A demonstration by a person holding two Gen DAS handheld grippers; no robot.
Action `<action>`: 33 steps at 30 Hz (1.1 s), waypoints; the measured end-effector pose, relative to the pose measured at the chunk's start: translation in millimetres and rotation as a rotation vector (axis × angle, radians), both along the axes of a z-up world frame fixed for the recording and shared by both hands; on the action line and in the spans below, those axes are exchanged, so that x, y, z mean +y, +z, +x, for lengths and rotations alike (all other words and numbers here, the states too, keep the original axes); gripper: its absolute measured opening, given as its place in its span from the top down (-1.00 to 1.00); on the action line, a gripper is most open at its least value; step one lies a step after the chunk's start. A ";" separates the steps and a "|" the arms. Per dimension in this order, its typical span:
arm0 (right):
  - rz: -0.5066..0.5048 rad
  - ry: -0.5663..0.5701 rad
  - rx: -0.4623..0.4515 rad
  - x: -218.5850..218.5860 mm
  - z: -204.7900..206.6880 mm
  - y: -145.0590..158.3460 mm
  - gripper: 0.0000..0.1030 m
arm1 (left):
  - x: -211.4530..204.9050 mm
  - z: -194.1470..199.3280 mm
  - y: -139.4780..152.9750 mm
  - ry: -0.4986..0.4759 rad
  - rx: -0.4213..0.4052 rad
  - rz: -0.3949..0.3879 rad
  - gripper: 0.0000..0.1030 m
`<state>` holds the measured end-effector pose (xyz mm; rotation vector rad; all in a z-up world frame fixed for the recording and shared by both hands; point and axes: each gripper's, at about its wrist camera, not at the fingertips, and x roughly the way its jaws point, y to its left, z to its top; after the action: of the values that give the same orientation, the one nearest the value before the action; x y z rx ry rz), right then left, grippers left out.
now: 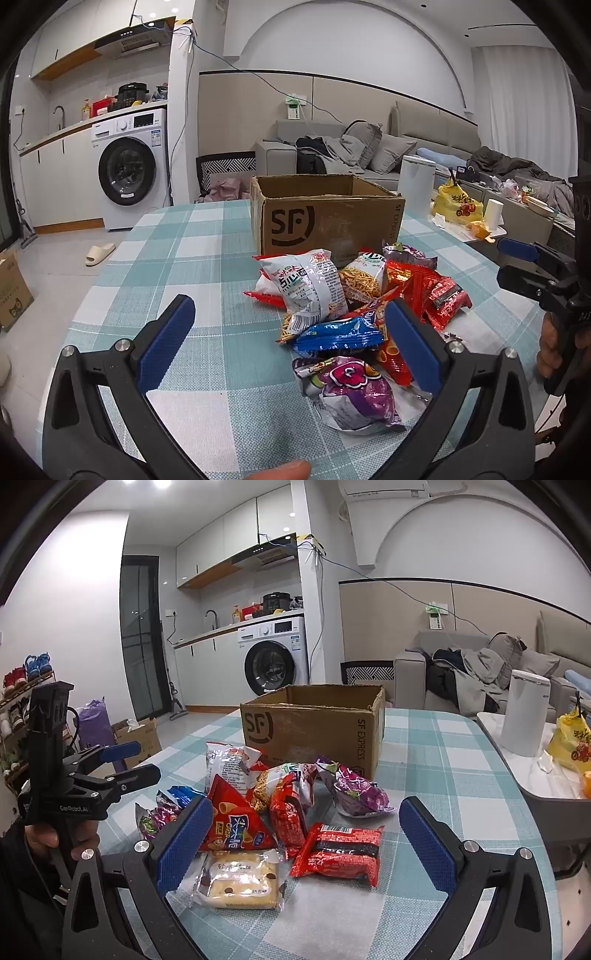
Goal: Organize snacks
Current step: 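Move both tools toward the snack pile in front of the box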
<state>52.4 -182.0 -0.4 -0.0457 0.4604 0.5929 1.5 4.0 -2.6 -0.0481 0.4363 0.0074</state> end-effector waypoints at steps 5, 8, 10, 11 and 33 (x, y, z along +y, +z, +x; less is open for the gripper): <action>0.002 -0.011 -0.001 0.4 -0.3 -0.1 -1.00 | 0.5 -0.1 0.2 -0.001 -0.004 -0.001 -0.99; 0.004 -0.007 0.005 0.1 0.9 -0.6 -1.00 | 0.4 0.0 0.2 -0.001 -0.006 0.000 -0.99; 0.006 -0.006 0.004 -0.4 0.3 -0.4 -1.00 | 0.6 0.0 0.2 0.000 -0.009 0.002 -0.99; 0.005 -0.007 0.002 0.6 -2.6 1.0 -1.00 | 0.7 1.0 -0.2 0.000 -0.009 0.004 -0.99; 0.005 -0.064 0.076 -6.6 15.4 -4.7 -1.00 | 0.1 -1.0 0.8 -0.002 -0.001 0.017 -0.99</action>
<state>67.8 -188.6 -5.1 -0.0039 0.5324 0.5341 0.5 4.1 -1.7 -0.0310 0.4353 0.0086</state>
